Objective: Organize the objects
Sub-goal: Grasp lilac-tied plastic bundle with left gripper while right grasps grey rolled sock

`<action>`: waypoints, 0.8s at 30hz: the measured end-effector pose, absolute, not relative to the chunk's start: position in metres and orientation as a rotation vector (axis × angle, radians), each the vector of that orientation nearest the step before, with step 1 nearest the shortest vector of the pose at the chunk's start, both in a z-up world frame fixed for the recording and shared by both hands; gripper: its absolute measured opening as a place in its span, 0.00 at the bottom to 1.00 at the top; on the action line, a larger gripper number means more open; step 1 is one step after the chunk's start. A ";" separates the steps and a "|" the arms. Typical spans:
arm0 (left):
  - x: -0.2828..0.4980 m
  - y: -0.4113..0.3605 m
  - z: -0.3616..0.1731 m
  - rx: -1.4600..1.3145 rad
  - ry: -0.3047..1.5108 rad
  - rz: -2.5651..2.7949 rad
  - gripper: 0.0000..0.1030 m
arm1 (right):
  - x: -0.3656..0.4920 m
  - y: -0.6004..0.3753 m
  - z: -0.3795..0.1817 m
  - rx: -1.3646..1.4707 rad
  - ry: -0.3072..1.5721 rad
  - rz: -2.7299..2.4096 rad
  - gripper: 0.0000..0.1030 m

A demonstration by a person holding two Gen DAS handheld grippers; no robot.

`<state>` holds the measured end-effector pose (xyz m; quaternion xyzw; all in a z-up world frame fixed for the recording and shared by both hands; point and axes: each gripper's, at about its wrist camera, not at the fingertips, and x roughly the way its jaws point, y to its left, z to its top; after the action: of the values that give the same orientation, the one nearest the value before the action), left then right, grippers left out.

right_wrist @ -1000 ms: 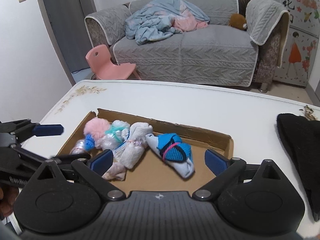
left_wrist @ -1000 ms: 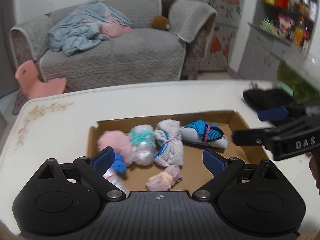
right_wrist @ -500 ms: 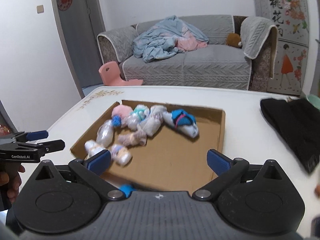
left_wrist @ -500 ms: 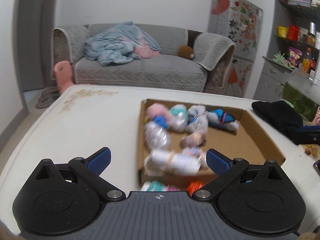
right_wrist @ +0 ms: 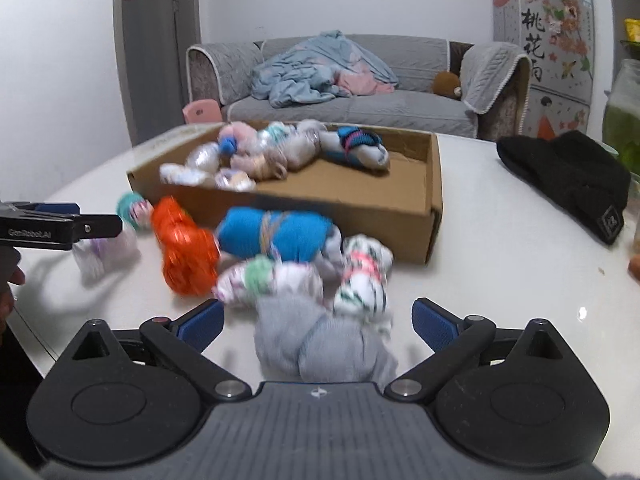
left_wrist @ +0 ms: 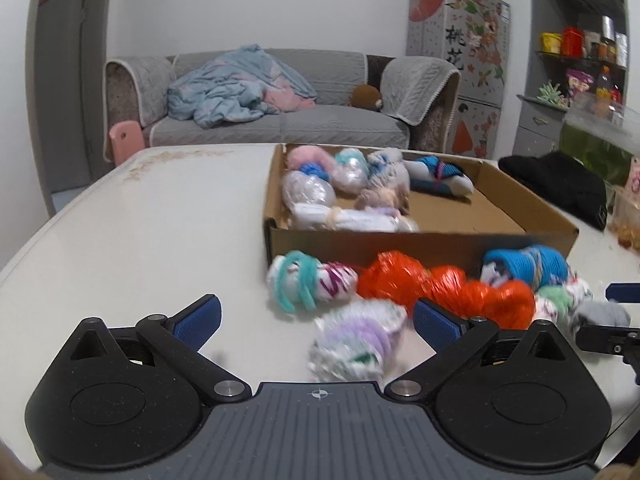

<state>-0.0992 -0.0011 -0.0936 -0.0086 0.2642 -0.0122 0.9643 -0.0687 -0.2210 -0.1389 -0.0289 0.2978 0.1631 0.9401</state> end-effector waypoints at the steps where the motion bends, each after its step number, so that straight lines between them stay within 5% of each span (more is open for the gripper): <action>1: -0.101 -0.004 -0.096 -0.002 0.525 -0.028 0.99 | -0.068 -0.222 -0.141 -0.055 0.612 0.323 0.95; 9: -0.103 -0.012 -0.102 0.042 0.519 -0.059 0.96 | -0.081 -0.223 -0.145 -0.077 0.586 0.299 0.77; 20: -0.100 -0.014 -0.108 0.028 0.589 -0.133 0.54 | -0.090 -0.225 -0.148 -0.087 0.561 0.296 0.59; 24: -0.102 -0.016 -0.107 0.039 0.587 -0.141 0.49 | -0.096 -0.228 -0.145 -0.078 0.549 0.303 0.58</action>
<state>-0.1023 -0.0155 -0.1071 0.0190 0.2892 -0.0697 0.9545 -0.0956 -0.2282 -0.1446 -0.0381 0.2701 0.1492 0.9504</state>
